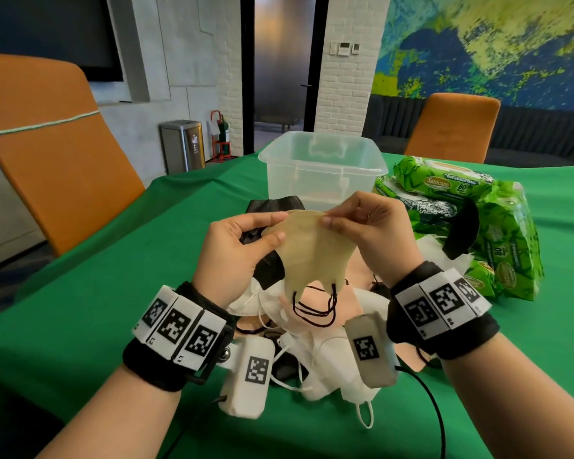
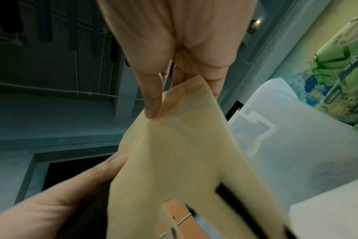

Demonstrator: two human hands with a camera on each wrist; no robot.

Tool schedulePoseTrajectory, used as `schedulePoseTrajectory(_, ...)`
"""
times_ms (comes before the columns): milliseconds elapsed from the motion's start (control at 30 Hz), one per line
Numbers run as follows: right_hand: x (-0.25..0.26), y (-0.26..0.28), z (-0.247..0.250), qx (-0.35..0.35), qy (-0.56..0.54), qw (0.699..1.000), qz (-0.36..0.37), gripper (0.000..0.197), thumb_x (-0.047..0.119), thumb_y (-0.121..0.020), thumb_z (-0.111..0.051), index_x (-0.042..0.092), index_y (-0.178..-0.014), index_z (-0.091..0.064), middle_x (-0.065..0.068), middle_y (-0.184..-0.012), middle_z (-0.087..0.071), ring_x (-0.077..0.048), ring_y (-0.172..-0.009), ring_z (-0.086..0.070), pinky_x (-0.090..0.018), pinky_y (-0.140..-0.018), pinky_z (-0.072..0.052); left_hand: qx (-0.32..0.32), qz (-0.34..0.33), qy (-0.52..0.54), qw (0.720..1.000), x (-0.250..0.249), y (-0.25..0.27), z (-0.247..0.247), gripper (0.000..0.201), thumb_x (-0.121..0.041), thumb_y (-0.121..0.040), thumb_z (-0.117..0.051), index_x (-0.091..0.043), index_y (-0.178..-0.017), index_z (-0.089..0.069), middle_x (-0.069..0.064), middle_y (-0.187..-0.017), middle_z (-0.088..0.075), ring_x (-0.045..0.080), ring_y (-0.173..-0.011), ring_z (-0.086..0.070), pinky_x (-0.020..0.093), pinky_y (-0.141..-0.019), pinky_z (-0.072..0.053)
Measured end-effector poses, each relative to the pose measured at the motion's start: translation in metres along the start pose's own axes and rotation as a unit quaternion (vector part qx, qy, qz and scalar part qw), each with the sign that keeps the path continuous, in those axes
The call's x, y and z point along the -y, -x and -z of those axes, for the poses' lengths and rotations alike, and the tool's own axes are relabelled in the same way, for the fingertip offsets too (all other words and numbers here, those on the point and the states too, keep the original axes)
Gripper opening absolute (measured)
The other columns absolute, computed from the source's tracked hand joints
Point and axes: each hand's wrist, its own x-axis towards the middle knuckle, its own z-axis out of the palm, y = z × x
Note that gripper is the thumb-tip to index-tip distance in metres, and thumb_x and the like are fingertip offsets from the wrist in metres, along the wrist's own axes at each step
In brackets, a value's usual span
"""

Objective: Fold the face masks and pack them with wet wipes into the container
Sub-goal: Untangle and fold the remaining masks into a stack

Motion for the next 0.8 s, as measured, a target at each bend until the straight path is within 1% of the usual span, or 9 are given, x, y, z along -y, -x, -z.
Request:
schedulePoseTrajectory(67,0.001,-0.003,0.000,0.010,-0.006,1.000,-0.010,0.024,-0.007,-0.072,-0.070,0.013,-0.066,-0.059,0.011,-0.060,-0.067,-0.001,-0.058,-0.059,-0.015,-0.060,-0.047,-0.006,-0.004,0.009,1.000,-0.001,-0.001,-0.001,0.026,0.003,-0.078,-0.068,-0.021,-0.087,-0.070,-0.015,-0.080,-0.073,0.001,-0.080,-0.067,0.017,-0.078,-0.052)
schedulePoseTrajectory(133,0.002,-0.005,-0.001,0.042,0.007,0.999,-0.033,0.024,-0.003,-0.073,-0.071,0.018,-0.077,-0.059,0.003,-0.064,-0.068,-0.008,-0.061,-0.059,-0.019,-0.060,-0.049,-0.001,-0.009,0.013,1.000,-0.002,0.000,-0.001,0.027,0.005,-0.078,-0.067,-0.020,-0.086,-0.070,-0.017,-0.074,-0.072,-0.002,-0.076,-0.066,0.013,-0.073,-0.051)
schedulePoseTrajectory(233,0.000,-0.005,0.001,0.072,0.036,0.995,-0.066,0.033,0.001,-0.071,-0.074,0.022,-0.091,-0.060,-0.008,-0.070,-0.064,-0.015,-0.065,-0.058,-0.026,-0.063,-0.051,0.011,-0.004,0.004,1.000,-0.002,0.001,0.000,0.029,0.007,-0.079,-0.066,-0.021,-0.088,-0.068,-0.018,-0.074,-0.071,-0.004,-0.077,-0.064,0.011,-0.073,-0.049)
schedulePoseTrajectory(367,0.000,-0.002,0.013,0.038,0.026,0.997,-0.066,0.016,-0.003,-0.069,-0.073,0.010,-0.071,-0.065,0.008,-0.056,-0.066,-0.003,-0.052,-0.058,-0.014,-0.053,-0.047,0.016,0.019,0.008,1.000,0.000,0.002,0.007,0.040,0.011,-0.078,-0.064,-0.019,-0.104,-0.065,-0.006,-0.094,-0.070,0.001,-0.086,-0.066,0.017,-0.080,-0.052)
schedulePoseTrajectory(433,0.001,-0.002,0.025,0.029,0.015,0.997,-0.073,0.014,-0.004,-0.069,-0.072,0.008,-0.069,-0.064,0.009,-0.054,-0.065,-0.003,-0.049,-0.057,-0.014,-0.051,-0.046,0.015,0.033,0.018,0.999,0.001,0.003,0.012,0.048,0.015,-0.077,-0.062,-0.019,-0.112,-0.061,-0.002,-0.102,-0.068,0.005,-0.090,-0.066,0.021,-0.085,-0.053)
schedulePoseTrajectory(567,0.005,0.003,0.037,0.095,0.023,0.990,-0.105,0.015,0.014,-0.059,-0.072,0.007,-0.069,-0.064,0.006,-0.055,-0.064,-0.007,-0.050,-0.055,-0.015,-0.050,-0.045,0.028,0.031,-0.008,0.999,0.005,0.005,0.018,0.066,0.021,-0.071,-0.063,-0.023,-0.119,-0.055,-0.007,-0.111,-0.064,0.003,-0.100,-0.064,0.019,-0.089,-0.050)
schedulePoseTrajectory(633,0.006,0.005,0.033,0.139,0.017,0.983,-0.116,0.015,0.017,-0.058,-0.071,0.008,-0.069,-0.064,0.005,-0.054,-0.063,-0.005,-0.049,-0.054,-0.014,-0.050,-0.044,0.038,0.032,-0.005,0.999,0.006,0.006,0.017,0.072,0.024,-0.069,-0.063,-0.025,-0.121,-0.052,-0.009,-0.113,-0.062,0.002,-0.102,-0.063,0.019,-0.090,-0.049)
schedulePoseTrajectory(700,0.007,0.005,0.025,0.168,0.012,0.979,-0.112,0.012,0.016,-0.059,-0.070,0.011,-0.068,-0.064,0.005,-0.060,-0.064,-0.007,-0.055,-0.056,-0.016,-0.057,-0.047,0.052,0.031,-0.004,0.998,0.007,0.006,0.015,0.075,0.024,-0.069,-0.064,-0.028,-0.121,-0.051,-0.009,-0.118,-0.061,0.002,-0.107,-0.061,0.023,-0.094,-0.048)
schedulePoseTrajectory(800,0.004,0.001,0.012,0.189,0.011,0.978,-0.087,0.007,0.020,-0.061,-0.071,0.026,-0.062,-0.066,0.002,-0.086,-0.065,-0.013,-0.080,-0.058,-0.028,-0.078,-0.047,0.082,0.036,0.018,0.996,0.007,0.007,0.012,0.077,0.018,-0.066,-0.072,-0.031,-0.121,-0.051,-0.003,-0.125,-0.059,0.008,-0.114,-0.059,0.028,-0.099,-0.047)
